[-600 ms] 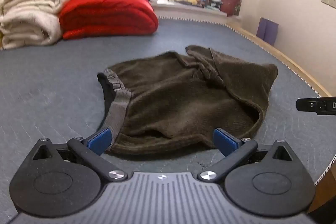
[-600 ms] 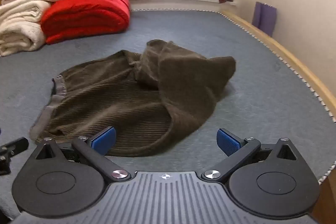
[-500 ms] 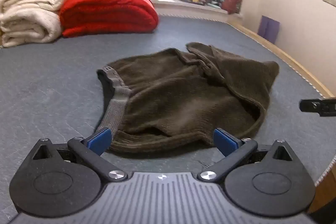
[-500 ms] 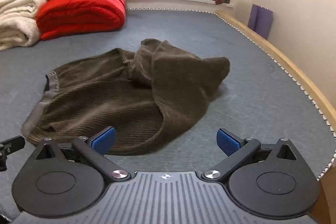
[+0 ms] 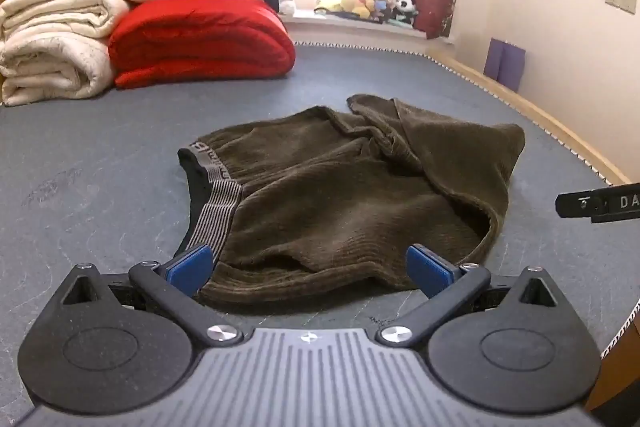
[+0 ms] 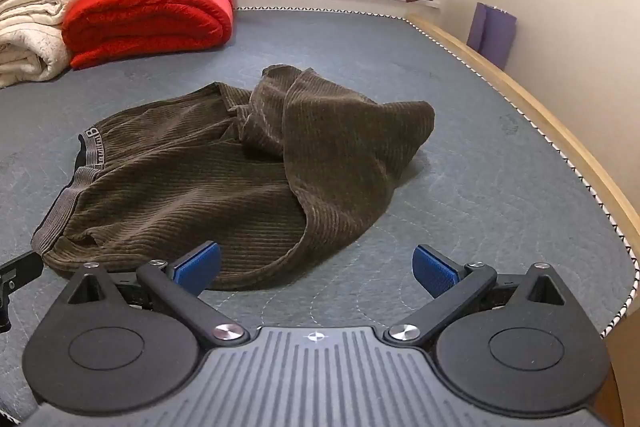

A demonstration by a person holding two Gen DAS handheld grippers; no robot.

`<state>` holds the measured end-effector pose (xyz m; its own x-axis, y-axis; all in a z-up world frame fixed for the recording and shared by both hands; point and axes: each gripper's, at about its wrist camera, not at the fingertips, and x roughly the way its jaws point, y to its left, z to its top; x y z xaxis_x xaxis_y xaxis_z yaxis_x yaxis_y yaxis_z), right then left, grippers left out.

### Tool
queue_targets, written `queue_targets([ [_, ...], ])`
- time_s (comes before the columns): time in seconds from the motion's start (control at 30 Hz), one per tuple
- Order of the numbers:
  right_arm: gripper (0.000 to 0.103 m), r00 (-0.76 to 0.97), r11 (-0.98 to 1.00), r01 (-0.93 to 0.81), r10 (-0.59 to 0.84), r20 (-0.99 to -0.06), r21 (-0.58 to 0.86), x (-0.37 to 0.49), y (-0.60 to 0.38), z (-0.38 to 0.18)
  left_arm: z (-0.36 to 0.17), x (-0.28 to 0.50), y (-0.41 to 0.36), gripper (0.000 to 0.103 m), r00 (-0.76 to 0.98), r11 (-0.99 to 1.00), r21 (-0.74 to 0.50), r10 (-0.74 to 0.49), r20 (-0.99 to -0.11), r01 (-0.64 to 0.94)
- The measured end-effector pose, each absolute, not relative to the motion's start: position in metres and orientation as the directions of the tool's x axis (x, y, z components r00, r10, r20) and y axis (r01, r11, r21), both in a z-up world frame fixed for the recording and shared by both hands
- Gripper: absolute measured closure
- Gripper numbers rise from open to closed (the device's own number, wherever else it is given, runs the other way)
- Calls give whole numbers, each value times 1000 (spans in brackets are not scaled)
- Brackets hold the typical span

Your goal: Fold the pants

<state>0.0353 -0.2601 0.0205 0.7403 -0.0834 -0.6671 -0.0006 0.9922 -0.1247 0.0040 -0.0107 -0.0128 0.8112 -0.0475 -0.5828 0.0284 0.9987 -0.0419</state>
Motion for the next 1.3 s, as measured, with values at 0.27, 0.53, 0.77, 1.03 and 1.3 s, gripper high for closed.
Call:
queue_targets([
  [0.27, 2, 739, 991, -3, -86, -669, -131, 36, -260, 20, -13, 5, -4, 0, 793, 997, -71, -42, -607, -2],
  [0.53, 2, 738, 991, -5, -87, -669, -134, 36, -259, 19, -12, 7, -3, 0, 783, 997, -75, -44, -621, -3],
  [0.77, 2, 738, 991, -6, -85, -669, -133, 36, -260, 19, -13, 8, -3, 0, 780, 997, -75, -43, -625, -5],
  [1.03, 2, 738, 991, -6, -84, -669, -131, 36, -260, 19, -13, 8, -3, 0, 778, 997, -74, -44, -627, -3],
  [1.3, 2, 738, 992, -7, -81, -670, -128, 36, -259, 19, -15, 9, -4, 0, 778, 997, -74, -45, -627, -2],
])
